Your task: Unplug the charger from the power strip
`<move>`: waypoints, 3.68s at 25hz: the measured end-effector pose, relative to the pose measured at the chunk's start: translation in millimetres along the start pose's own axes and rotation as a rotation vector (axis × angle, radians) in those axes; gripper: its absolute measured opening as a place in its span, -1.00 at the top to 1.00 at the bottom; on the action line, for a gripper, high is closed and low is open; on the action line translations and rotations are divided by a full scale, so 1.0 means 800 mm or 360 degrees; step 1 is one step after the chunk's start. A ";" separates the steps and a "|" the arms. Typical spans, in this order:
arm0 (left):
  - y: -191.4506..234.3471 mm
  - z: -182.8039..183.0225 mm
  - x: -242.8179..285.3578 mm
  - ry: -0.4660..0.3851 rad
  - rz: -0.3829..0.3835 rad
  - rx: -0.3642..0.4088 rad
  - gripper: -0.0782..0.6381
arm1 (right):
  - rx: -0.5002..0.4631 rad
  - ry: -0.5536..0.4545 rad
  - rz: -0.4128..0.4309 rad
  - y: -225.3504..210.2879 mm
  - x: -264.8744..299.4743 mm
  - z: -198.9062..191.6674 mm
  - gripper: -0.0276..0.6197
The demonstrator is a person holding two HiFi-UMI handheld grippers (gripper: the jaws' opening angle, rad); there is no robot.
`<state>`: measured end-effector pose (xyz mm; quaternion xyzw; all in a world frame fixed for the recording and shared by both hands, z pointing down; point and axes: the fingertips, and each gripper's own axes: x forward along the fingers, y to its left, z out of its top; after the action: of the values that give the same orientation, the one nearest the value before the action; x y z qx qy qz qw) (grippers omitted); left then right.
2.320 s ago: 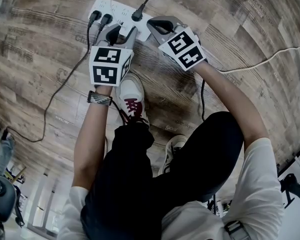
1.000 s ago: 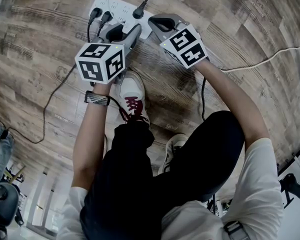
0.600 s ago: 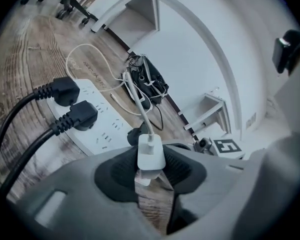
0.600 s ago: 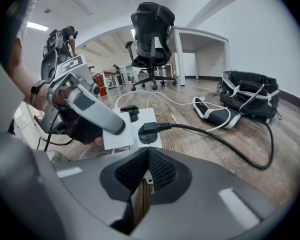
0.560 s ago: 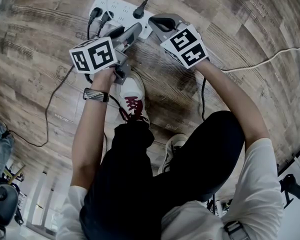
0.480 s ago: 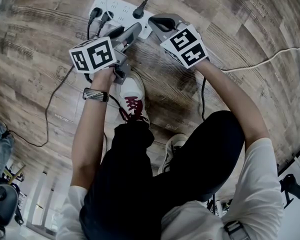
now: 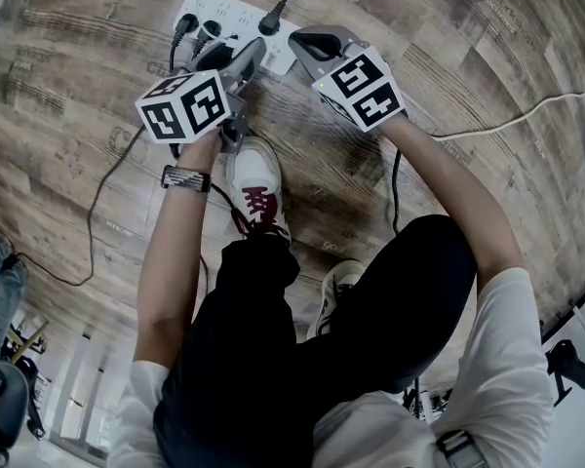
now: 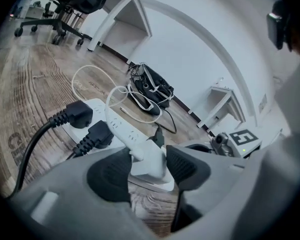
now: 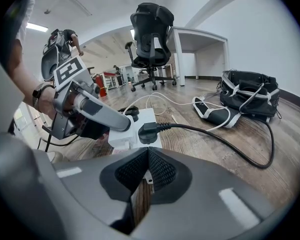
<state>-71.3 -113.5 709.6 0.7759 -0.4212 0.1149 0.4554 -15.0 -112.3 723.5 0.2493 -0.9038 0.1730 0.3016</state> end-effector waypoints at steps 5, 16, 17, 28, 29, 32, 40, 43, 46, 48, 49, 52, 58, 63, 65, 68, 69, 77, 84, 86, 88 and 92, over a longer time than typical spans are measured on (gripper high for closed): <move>0.001 0.001 0.001 -0.0022 0.0015 0.0093 0.10 | -0.0018 -0.0001 0.0001 0.000 0.000 0.001 0.91; -0.001 -0.016 0.000 0.0134 0.0149 0.0540 -0.36 | 0.0017 -0.0012 0.0009 -0.001 0.001 0.002 0.91; -0.001 -0.019 0.001 0.0169 0.0152 0.0577 -0.38 | 0.0022 -0.0014 0.0009 -0.001 0.001 0.002 0.91; 0.000 -0.024 -0.003 0.0205 0.0151 0.0619 -0.38 | 0.0052 -0.0004 -0.0009 -0.002 0.001 0.001 0.91; 0.001 -0.025 -0.003 0.0216 0.0164 0.0625 -0.38 | 0.0056 0.0000 -0.0012 -0.002 0.001 0.001 0.91; 0.002 -0.030 -0.004 0.0272 0.0190 0.0646 -0.38 | 0.0063 0.0006 -0.0015 -0.002 0.001 0.000 0.91; 0.007 -0.045 -0.014 0.0319 0.0171 0.0603 -0.38 | 0.0065 0.0007 -0.0011 -0.001 0.002 0.001 0.91; 0.007 -0.051 -0.017 0.0315 0.0164 0.0576 -0.38 | 0.0066 0.0007 -0.0011 -0.001 0.002 0.001 0.91; 0.003 -0.053 -0.022 0.0300 0.0185 0.0620 -0.31 | 0.0070 0.0010 -0.0013 -0.002 0.001 0.001 0.91; 0.003 -0.055 -0.027 0.0296 0.0215 0.0672 -0.21 | 0.0066 0.0022 -0.0019 -0.003 0.001 0.001 0.91; 0.003 -0.054 -0.030 0.0287 0.0230 0.0687 -0.15 | 0.0061 0.0032 -0.0023 -0.002 0.000 0.000 0.91; 0.003 -0.044 -0.042 0.0210 0.0260 0.0702 0.06 | 0.0033 0.0069 -0.0028 0.000 -0.003 -0.003 0.91; -0.011 -0.003 -0.075 -0.0059 0.0286 0.0794 0.38 | -0.0060 0.0071 -0.0029 0.009 -0.022 0.009 0.90; -0.022 0.019 -0.097 -0.0167 0.0314 0.0842 0.58 | -0.0123 -0.0020 -0.0073 0.021 -0.054 0.043 0.91; -0.030 0.034 -0.103 -0.0201 0.0322 0.0877 0.63 | -0.0156 -0.0062 -0.0105 0.021 -0.071 0.063 0.91; -0.046 0.065 -0.123 -0.0262 0.0341 0.0944 0.76 | -0.0173 -0.0146 -0.0165 0.018 -0.100 0.101 0.91; -0.053 0.078 -0.129 -0.0285 0.0343 0.0962 0.76 | -0.0181 -0.0175 -0.0194 0.013 -0.111 0.114 0.91; -0.138 0.185 -0.184 -0.0380 0.0338 0.0989 0.76 | -0.0245 -0.0323 -0.0422 -0.016 -0.217 0.232 0.91; -0.259 0.309 -0.270 -0.0429 0.0351 0.0977 0.76 | -0.0287 -0.0489 -0.0479 0.008 -0.352 0.414 0.91; -0.305 0.349 -0.299 -0.0455 0.0346 0.0999 0.76 | -0.0307 -0.0526 -0.0482 0.021 -0.394 0.468 0.91; -0.355 0.390 -0.334 -0.0486 0.0345 0.1032 0.76 | -0.0317 -0.0560 -0.0473 0.039 -0.438 0.520 0.91; -0.461 0.472 -0.417 -0.0592 0.0337 0.1083 0.76 | -0.0330 -0.0587 -0.0463 0.082 -0.535 0.617 0.91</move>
<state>-75.1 -148.9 86.1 0.8423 -0.5120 0.1515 0.0741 18.7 -139.5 68.2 0.3720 -0.9110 -0.0142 0.1772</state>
